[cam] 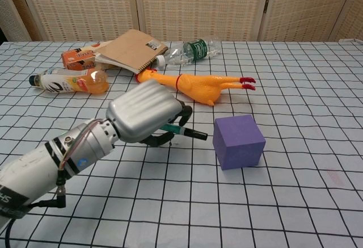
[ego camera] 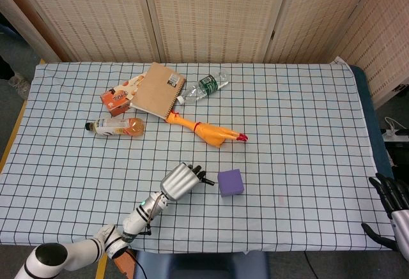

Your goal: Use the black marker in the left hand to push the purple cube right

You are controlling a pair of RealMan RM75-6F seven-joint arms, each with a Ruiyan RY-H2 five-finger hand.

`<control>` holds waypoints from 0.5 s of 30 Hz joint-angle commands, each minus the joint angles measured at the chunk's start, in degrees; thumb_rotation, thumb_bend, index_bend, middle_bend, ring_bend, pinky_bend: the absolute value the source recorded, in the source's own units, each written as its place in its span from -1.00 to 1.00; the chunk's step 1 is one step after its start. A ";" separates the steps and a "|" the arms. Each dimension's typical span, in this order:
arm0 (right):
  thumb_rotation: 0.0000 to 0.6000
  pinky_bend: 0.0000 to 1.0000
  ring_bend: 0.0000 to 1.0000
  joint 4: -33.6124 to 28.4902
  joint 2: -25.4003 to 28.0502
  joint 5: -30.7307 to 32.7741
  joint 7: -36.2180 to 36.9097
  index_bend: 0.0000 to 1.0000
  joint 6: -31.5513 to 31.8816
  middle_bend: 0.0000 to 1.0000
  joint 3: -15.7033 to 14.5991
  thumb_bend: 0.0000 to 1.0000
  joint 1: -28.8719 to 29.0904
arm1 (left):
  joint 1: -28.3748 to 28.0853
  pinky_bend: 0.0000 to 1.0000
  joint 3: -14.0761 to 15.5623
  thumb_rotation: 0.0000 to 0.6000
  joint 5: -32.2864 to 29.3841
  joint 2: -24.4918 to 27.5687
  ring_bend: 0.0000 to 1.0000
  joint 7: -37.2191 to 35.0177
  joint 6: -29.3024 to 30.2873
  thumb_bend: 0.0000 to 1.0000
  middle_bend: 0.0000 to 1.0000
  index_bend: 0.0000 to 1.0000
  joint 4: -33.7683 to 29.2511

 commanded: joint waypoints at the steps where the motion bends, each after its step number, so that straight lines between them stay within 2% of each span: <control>1: 1.00 -1.00 -1.00 -0.08 -0.10 -0.20 -0.33 -1.00 -0.20 -1.00 -0.07 -0.79 0.07 | 3.91 0.88 3.09 1.00 0.50 4.94 0.53 -0.98 2.75 0.29 0.55 0.54 -2.44; 5: 1.00 -1.00 -1.00 -0.33 -0.45 -0.72 -1.34 -1.00 -0.81 -1.00 -0.26 -0.78 0.32 | 8.08 0.88 5.41 1.00 -0.13 9.16 0.53 -2.57 4.90 0.28 0.55 0.54 -2.27; 9: 1.00 -1.00 -1.00 -0.56 -0.80 -1.13 -2.27 -1.00 -1.29 -1.00 -0.34 -0.78 0.57 | 12.36 0.88 7.55 1.00 -0.62 12.42 0.53 -5.02 7.18 0.28 0.54 0.53 0.85; 15: 1.00 -1.00 -1.00 -1.07 -1.49 -1.04 -3.98 -1.00 -2.83 -1.00 -0.37 -0.79 1.22 | 16.90 0.88 8.92 1.00 -1.06 15.65 0.53 -7.15 10.06 0.27 0.53 0.52 4.70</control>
